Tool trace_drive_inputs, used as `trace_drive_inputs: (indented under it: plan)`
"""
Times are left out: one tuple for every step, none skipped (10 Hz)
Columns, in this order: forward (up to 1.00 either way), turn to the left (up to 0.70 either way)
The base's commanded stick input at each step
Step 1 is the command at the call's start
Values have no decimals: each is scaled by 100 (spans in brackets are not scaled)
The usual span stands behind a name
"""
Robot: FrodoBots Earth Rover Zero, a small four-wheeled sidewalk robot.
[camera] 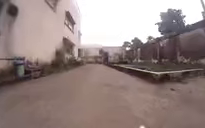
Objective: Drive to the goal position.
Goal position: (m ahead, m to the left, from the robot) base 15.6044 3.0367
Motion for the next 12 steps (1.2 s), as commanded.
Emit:
trace_drive_inputs:
  plan:
    - [30,0]
    - [30,0]
    - [30,0]
    - [30,0]
    - [30,0]
    - [30,0]
    - [30,0]
    - [30,0]
    - [30,0]
    - [30,0]
    - [30,0]
    - [30,0]
